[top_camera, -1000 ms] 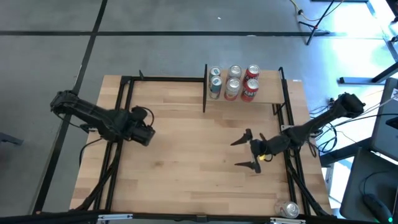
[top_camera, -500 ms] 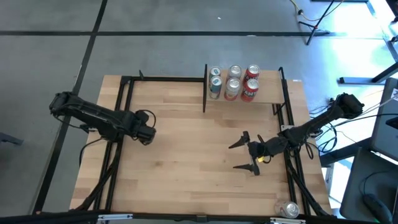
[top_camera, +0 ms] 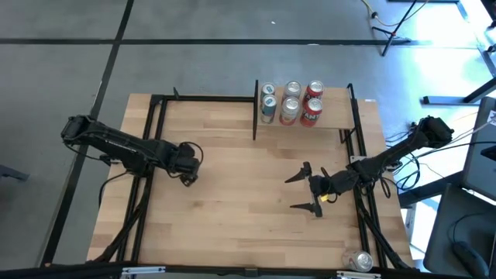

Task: Place canned beverage on shelf
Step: Put the top red silver soda can on the shelf

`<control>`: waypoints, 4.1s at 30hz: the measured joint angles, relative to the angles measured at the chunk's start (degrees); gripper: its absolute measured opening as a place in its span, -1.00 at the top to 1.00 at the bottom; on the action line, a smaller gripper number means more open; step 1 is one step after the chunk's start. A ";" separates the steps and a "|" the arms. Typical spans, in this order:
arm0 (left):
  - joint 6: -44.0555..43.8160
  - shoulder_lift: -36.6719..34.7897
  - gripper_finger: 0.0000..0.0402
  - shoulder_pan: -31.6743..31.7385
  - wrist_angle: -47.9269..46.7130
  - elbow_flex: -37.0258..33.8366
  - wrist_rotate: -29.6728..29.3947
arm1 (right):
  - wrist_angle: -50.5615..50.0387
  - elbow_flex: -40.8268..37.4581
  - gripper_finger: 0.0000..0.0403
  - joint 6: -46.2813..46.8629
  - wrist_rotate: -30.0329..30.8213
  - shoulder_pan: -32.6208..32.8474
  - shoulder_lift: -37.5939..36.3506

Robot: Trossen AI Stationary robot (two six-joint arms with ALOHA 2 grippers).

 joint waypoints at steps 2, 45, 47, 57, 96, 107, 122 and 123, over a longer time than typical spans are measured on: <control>1.29 -0.01 -0.29 -0.12 3.37 0.00 0.27 | 0.00 0.00 -0.97 1.11 0.00 0.00 0.00; 18.02 52.93 -0.53 -5.94 9.63 58.07 5.25 | 4.61 0.04 -0.97 9.28 4.66 7.17 13.20; 18.20 52.95 -0.58 -6.01 9.58 58.05 5.16 | 4.63 0.03 -0.97 9.28 4.66 7.17 13.20; 21.34 51.52 -0.76 -6.54 9.64 57.96 3.81 | 4.60 0.03 -0.97 9.28 4.67 7.15 13.18; 13.30 42.22 -0.74 -17.89 41.94 20.48 -44.94 | 22.53 8.99 -0.97 4.46 15.38 2.23 41.42; 24.36 42.22 -0.74 -19.50 50.63 20.41 -42.33 | 19.46 9.46 -0.97 4.84 20.10 2.32 41.26; 27.78 42.22 -0.74 -21.88 50.91 20.44 -39.71 | 4.65 9.40 -0.97 7.57 22.30 2.21 33.44; 28.09 42.22 -0.74 -22.19 50.89 20.44 -39.73 | 3.41 9.40 -0.97 7.73 21.23 2.35 32.77</control>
